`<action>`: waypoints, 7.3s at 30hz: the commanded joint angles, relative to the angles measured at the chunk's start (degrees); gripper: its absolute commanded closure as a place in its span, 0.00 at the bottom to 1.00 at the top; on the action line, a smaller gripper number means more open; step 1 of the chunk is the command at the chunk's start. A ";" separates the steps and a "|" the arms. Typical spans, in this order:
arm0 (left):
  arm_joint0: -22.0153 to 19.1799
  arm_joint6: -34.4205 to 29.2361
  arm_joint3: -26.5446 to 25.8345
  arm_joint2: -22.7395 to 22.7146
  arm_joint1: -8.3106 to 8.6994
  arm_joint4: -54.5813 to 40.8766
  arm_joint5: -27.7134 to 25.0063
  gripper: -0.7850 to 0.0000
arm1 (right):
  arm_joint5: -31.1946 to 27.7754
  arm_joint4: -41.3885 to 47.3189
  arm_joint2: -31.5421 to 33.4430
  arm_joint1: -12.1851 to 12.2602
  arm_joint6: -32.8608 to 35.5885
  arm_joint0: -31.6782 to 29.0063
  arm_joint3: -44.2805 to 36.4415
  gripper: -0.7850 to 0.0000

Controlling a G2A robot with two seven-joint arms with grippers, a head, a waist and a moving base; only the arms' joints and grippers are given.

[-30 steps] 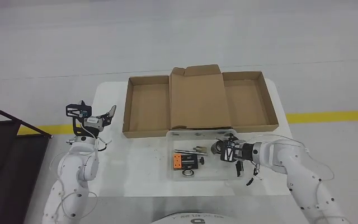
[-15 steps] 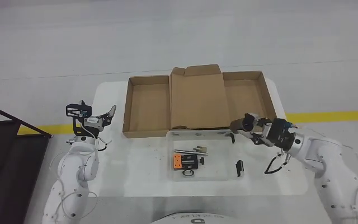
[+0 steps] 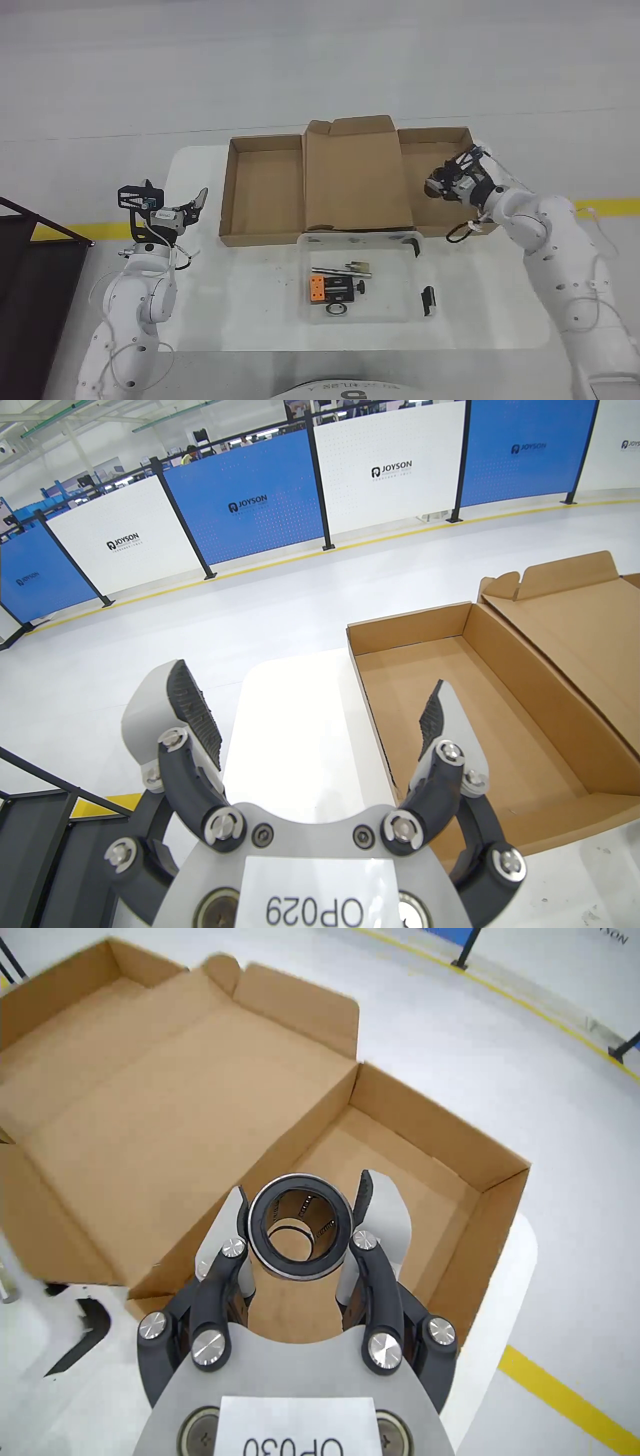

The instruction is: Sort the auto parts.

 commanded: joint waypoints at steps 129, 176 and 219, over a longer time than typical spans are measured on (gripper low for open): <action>-22.06 -54.89 -4.94 44.68 3.03 -0.05 -43.74 0.24 | -20.64 2.12 15.47 2.85 -21.53 -19.15 -13.55 0.00; -17.52 -40.76 -18.37 28.30 5.89 9.92 -28.28 1.00 | -20.64 2.12 15.47 2.85 -21.53 -19.15 -13.55 0.00; -26.78 -36.79 6.40 25.93 3.81 4.38 -18.07 0.00 | -20.64 2.12 15.47 2.85 -21.53 -19.15 -13.55 0.00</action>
